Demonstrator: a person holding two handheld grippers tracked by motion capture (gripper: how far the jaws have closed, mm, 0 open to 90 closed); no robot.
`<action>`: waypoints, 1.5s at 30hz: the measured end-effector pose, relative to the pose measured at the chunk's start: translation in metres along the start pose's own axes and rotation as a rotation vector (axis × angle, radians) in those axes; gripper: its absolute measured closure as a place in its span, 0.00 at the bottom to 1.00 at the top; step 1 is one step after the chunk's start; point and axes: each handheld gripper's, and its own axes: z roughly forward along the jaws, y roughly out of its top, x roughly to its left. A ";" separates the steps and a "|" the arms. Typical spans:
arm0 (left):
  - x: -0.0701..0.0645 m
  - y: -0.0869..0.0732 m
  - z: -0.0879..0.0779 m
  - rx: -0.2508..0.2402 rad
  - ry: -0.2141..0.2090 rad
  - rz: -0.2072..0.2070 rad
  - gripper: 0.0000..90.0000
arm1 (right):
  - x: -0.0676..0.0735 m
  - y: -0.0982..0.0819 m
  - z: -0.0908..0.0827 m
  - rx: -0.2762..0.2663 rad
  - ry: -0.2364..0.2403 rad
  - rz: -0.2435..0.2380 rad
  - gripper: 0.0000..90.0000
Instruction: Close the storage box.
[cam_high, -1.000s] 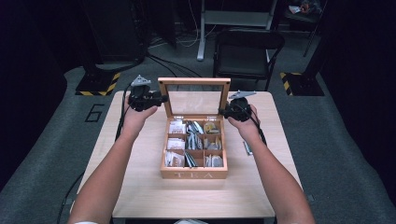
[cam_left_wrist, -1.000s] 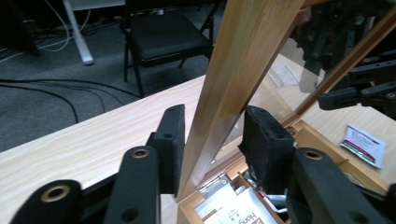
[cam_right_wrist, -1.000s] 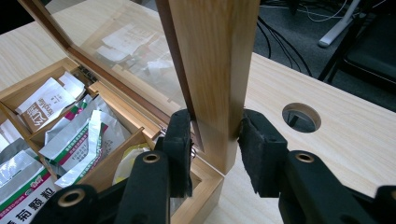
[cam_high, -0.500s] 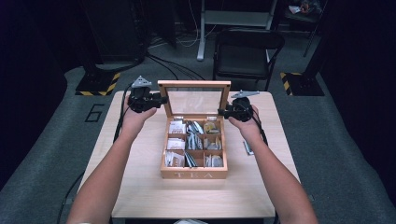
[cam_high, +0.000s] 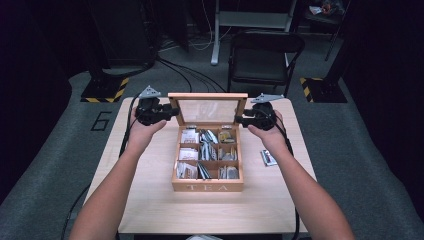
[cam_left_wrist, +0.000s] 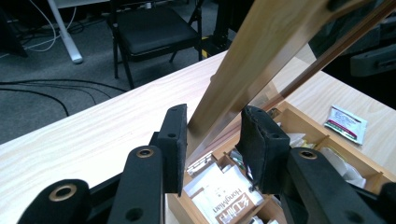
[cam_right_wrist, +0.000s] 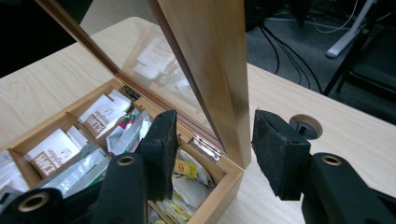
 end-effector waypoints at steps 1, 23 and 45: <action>-0.001 0.000 -0.001 0.006 -0.001 0.002 0.69 | 0.002 0.003 -0.003 -0.001 -0.001 -0.008 0.56; -0.010 -0.017 -0.010 0.017 -0.038 -0.002 0.67 | 0.020 0.012 -0.037 -0.050 0.029 -0.047 0.63; -0.032 -0.026 -0.044 -0.008 -0.046 0.074 0.58 | 0.033 -0.007 -0.043 -0.049 0.025 -0.084 0.62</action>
